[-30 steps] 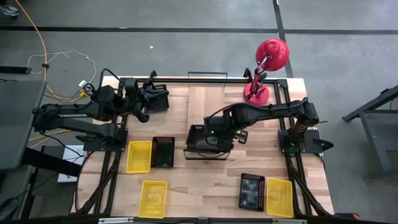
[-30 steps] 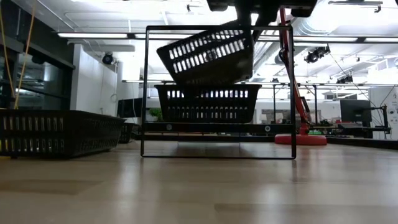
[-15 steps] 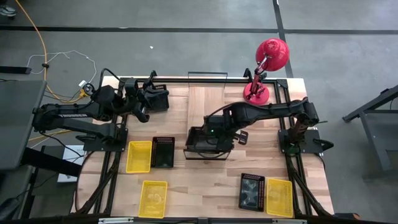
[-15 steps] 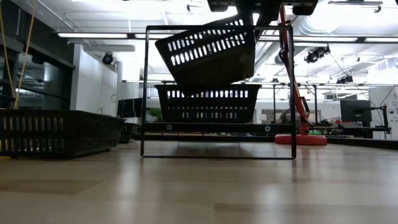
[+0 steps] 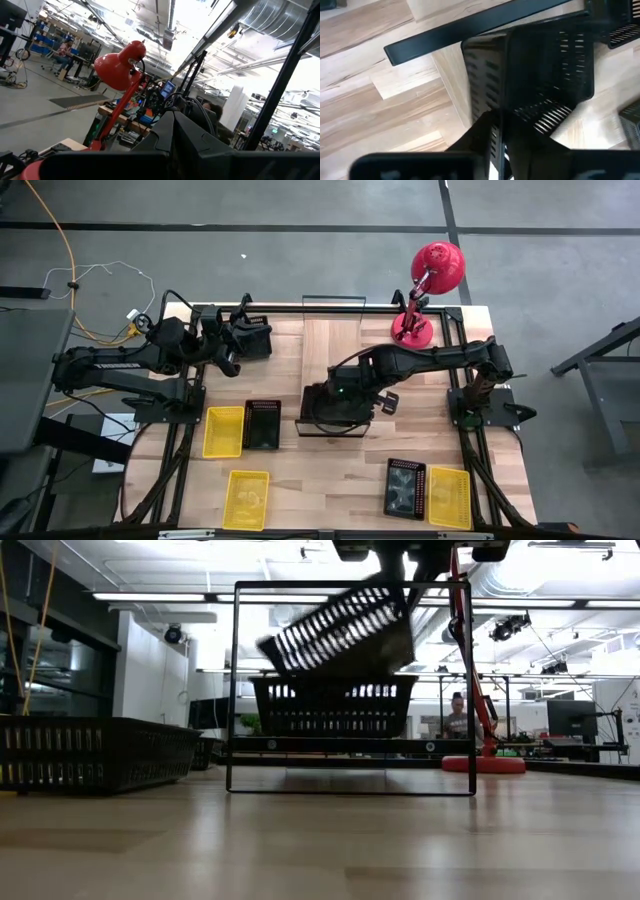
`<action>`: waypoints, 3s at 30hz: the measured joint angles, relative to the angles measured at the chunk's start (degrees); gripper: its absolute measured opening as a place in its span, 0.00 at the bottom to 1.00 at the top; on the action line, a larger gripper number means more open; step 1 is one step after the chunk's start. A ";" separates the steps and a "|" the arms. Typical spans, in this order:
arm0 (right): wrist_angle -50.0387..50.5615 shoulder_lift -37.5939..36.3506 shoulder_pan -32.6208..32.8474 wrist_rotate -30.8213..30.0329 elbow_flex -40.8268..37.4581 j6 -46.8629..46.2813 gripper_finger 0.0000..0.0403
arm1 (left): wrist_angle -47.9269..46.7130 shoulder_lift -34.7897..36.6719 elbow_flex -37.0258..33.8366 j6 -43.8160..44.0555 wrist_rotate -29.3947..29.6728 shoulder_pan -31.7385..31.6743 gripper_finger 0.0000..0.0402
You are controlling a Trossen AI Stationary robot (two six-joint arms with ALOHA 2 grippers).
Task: Stack baskets on shelf by color
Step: Stack the black bin on top of the black bin on the shelf
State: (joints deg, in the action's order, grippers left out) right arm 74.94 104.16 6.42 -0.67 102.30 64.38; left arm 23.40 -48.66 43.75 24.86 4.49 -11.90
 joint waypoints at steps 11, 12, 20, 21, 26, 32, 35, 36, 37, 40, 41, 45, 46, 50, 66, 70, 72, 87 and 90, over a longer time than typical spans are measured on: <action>-2.87 -0.02 0.00 -2.00 -0.02 0.09 0.26 | 0.00 -0.01 -0.04 0.00 0.00 0.00 0.00; -3.26 -0.02 0.00 -2.59 -0.02 0.11 0.26 | 0.00 -0.01 -0.04 0.00 0.00 -0.02 0.00; -1.31 -1.58 -0.02 -6.86 -0.03 -2.50 0.20 | 0.00 -0.02 -0.04 0.00 0.00 0.00 0.00; -1.05 -2.04 -0.02 -7.04 -0.04 -3.97 0.17 | 0.00 -0.02 -0.04 0.00 0.00 -0.02 0.00; 0.96 -5.25 -0.02 -2.71 -0.02 -19.15 0.02 | -0.18 -0.02 -0.04 -2.59 0.04 -0.07 0.00; 7.97 -6.24 0.28 3.91 -0.04 -41.89 0.01 | -3.16 -0.02 -0.04 -7.79 0.68 -0.07 0.00; 7.36 -6.73 1.48 4.36 -1.75 -46.07 0.00 | -7.98 -0.02 -0.04 -9.19 0.65 -0.07 0.00; 5.58 -7.63 2.03 4.58 -3.93 -47.07 0.00 | -10.34 -0.02 -0.04 -9.44 0.65 -0.07 0.00; 3.45 -8.71 2.41 5.31 -6.75 -48.29 0.00 | -13.24 -0.02 -0.04 -9.46 0.65 -0.07 0.00; -4.49 -13.98 3.03 6.98 -17.25 -53.79 0.00 | -23.26 -0.22 -0.05 -8.51 0.65 -0.07 0.00; -7.32 -16.10 3.18 6.89 -20.81 -56.31 0.00 | -26.40 -0.62 -0.05 -8.19 0.65 -0.04 0.00; -20.15 -24.65 3.23 5.11 -31.78 -65.80 0.00 | -39.37 -3.92 -0.07 -8.08 0.66 0.45 0.00; -23.29 -26.54 3.14 4.22 -33.64 -67.72 0.00 | -42.06 -5.31 -0.07 -8.05 0.63 0.53 0.00; -33.02 -31.16 2.53 -0.55 -38.21 -74.55 0.00 | -46.68 -12.62 -0.11 -8.88 -1.68 1.28 0.00; -46.71 -30.40 -1.42 1.07 -47.86 -87.93 0.00 | -33.95 -33.96 -0.06 -10.05 -9.87 1.62 0.00; -48.58 -29.87 -2.32 1.21 -47.84 -87.95 0.00 | -30.69 -35.16 -0.03 -10.04 -11.67 1.62 0.00; -48.40 -29.11 -3.04 1.87 -47.86 -87.98 0.00 | -30.32 -35.71 -0.06 -9.90 -12.19 1.62 0.00; -46.61 -28.43 -6.17 5.73 -47.84 -85.30 0.00 | -29.19 -36.48 -0.07 -8.48 -12.53 1.81 0.00; -44.39 -30.06 -6.84 5.26 -47.84 -84.27 0.00 | -29.36 -36.48 -0.04 -8.50 -12.46 1.79 0.00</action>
State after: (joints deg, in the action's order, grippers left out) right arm 30.55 74.10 -0.43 4.59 54.46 -19.89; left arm -5.97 -85.14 43.70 16.36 -7.97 -10.11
